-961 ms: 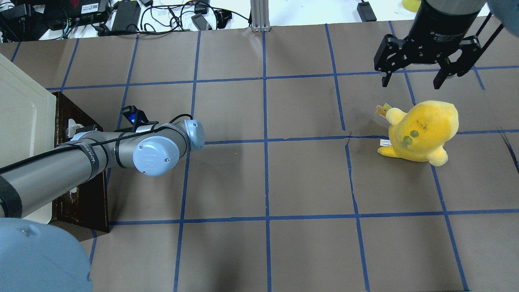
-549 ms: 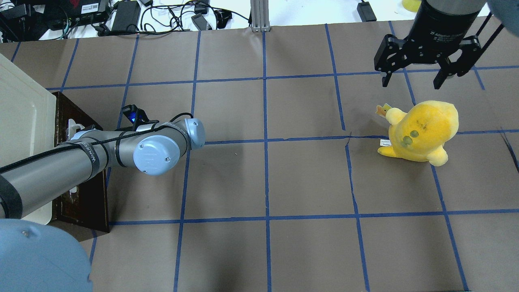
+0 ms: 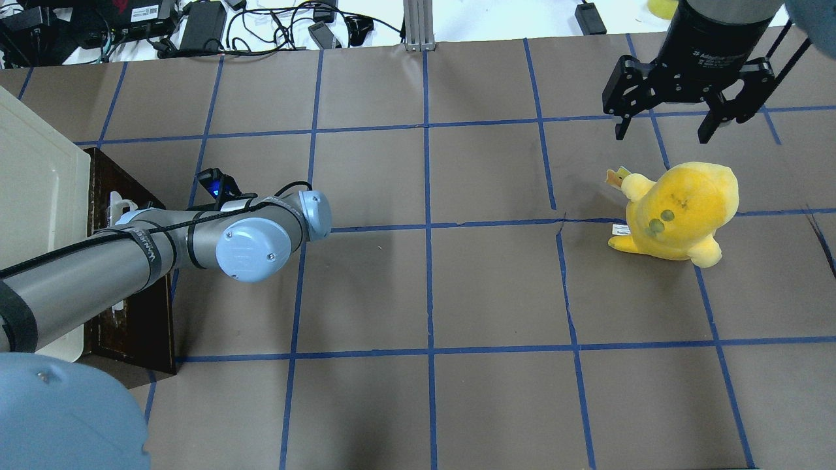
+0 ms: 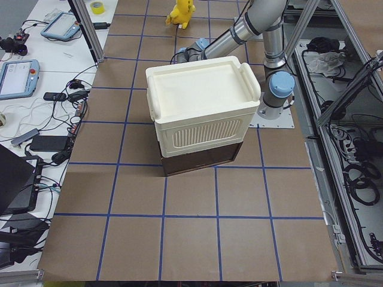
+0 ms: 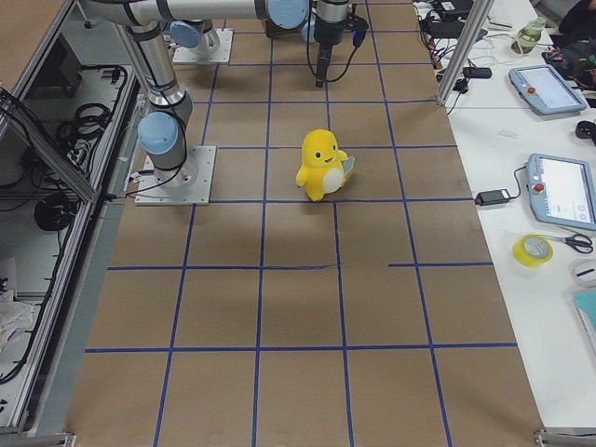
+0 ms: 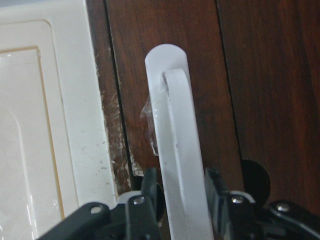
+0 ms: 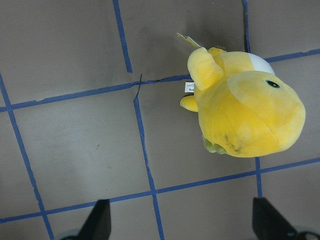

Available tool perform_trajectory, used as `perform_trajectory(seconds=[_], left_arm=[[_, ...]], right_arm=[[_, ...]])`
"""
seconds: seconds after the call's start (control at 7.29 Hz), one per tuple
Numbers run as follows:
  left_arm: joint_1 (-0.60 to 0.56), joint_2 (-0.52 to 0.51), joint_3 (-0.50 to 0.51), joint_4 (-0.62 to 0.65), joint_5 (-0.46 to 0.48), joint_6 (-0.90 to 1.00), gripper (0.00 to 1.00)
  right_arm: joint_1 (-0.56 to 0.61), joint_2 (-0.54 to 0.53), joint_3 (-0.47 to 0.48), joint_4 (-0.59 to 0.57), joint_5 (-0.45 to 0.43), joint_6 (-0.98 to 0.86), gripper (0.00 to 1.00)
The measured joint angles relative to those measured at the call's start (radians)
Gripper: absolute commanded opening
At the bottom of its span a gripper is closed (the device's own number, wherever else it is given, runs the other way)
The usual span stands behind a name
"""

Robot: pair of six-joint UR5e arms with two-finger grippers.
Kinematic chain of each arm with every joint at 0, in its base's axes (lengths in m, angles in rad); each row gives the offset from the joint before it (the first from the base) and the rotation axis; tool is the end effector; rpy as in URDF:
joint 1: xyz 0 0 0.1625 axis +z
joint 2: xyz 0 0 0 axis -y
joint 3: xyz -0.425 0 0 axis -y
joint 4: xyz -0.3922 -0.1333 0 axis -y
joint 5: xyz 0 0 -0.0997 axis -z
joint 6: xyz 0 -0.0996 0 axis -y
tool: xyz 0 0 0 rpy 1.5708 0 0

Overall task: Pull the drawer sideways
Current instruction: 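Pull the drawer handle with the left gripper away from the cabinet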

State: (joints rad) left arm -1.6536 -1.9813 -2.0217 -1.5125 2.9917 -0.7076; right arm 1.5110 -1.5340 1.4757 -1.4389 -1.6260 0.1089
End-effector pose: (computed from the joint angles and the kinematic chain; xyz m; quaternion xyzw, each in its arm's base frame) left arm -0.0747 -0.4791 0.1725 0.0281 0.7423 0.0423 0.6681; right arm 0.0977 -0.5060 0.5036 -0.0831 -0.9955 -0.0361 0.0285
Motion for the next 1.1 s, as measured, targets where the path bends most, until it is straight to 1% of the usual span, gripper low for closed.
perform_trajectory(seconds=[0.41,0.55,0.96,1.1], left_arm=[[-0.001,-0.001,0.000,-0.003,0.000,-0.001,0.37],[-0.002,-0.001,0.000,-0.003,0.000,-0.001,0.34],[-0.002,-0.006,0.000,-0.001,0.000,-0.005,0.31],[-0.003,-0.008,0.000,0.001,0.000,-0.005,0.27]], right_arm=[[0.000,0.000,0.000,0.000,0.000,0.000,1.00],[0.000,0.000,0.000,0.000,0.000,0.000,1.00],[0.000,0.000,0.000,0.000,0.000,0.000,1.00],[-0.001,0.000,0.000,0.000,0.000,0.000,1.00]])
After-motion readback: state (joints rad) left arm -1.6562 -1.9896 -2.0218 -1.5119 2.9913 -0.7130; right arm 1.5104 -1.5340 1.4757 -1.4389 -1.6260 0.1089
